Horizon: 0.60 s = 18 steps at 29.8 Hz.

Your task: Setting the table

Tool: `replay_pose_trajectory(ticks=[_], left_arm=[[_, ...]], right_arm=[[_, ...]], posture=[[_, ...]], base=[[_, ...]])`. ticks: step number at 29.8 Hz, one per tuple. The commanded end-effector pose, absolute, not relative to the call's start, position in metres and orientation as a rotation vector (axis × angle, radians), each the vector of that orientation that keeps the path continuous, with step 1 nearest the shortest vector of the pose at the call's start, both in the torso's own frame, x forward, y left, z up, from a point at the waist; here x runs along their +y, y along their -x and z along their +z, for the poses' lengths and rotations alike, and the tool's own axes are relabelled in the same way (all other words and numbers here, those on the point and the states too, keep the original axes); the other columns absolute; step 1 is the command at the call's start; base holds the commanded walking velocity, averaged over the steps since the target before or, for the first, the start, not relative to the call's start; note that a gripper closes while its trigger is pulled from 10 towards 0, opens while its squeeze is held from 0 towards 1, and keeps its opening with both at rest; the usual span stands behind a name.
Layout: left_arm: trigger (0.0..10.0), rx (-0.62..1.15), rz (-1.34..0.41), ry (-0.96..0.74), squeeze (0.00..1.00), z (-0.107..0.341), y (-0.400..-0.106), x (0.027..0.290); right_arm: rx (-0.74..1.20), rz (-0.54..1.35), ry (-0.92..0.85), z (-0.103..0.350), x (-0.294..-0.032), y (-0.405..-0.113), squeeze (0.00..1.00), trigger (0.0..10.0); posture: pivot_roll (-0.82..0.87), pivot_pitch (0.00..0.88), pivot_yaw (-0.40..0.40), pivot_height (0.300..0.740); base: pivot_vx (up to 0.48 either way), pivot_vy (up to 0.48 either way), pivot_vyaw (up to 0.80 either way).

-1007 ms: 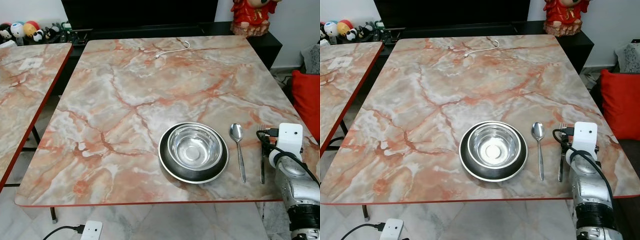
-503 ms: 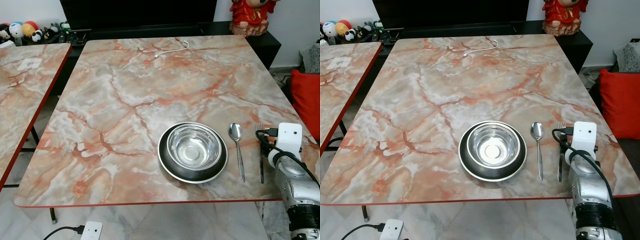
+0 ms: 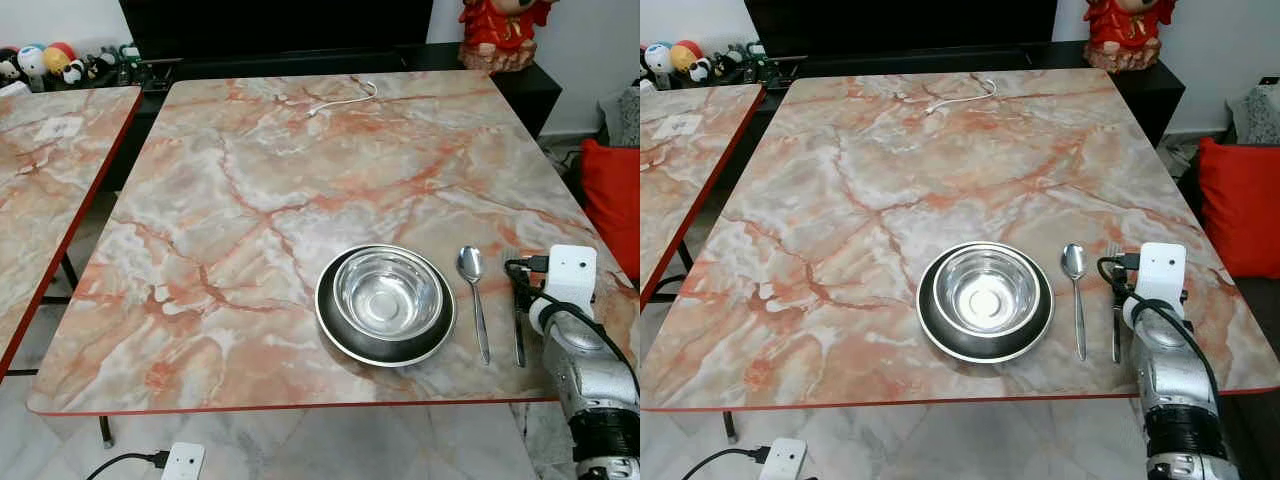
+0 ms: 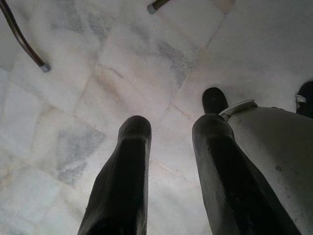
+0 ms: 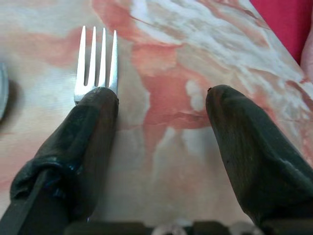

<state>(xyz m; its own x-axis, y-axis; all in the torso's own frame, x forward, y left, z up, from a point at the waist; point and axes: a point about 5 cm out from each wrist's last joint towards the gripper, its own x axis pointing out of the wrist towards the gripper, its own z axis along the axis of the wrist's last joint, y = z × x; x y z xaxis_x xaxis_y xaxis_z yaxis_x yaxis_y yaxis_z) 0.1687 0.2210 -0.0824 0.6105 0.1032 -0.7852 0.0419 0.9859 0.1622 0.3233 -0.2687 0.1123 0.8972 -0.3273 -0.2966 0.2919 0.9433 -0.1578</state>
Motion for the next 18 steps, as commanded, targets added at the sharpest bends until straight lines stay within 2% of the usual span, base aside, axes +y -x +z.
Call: replay_pose_trajectory(ticks=[1, 10, 18], left_arm=[[10.0, 0.951, 0.041, -0.172, 0.00, -0.086, -0.160, 0.224], [10.0, 0.955, 0.052, -0.173, 0.00, -0.084, -0.158, 0.235], [10.0, 0.952, 0.046, -0.171, 0.00, -0.085, -0.158, 0.230]], right_arm=[[0.304, -0.299, 0.105, 0.117, -0.263, -0.326, 0.00, 10.0], [0.313, -0.294, 0.107, 0.114, -0.262, -0.325, 0.00, 10.0], [0.299, -0.322, 0.107, 0.115, -0.265, -0.324, 0.00, 10.0]], posture=[[-0.11, 0.130, 0.042, 0.740], [-0.10, 0.130, 0.041, 0.740], [-0.10, 0.129, 0.042, 0.740]], base=[[0.000, 0.000, 0.00], [0.000, 0.000, 0.00], [0.000, 0.000, 0.00]])
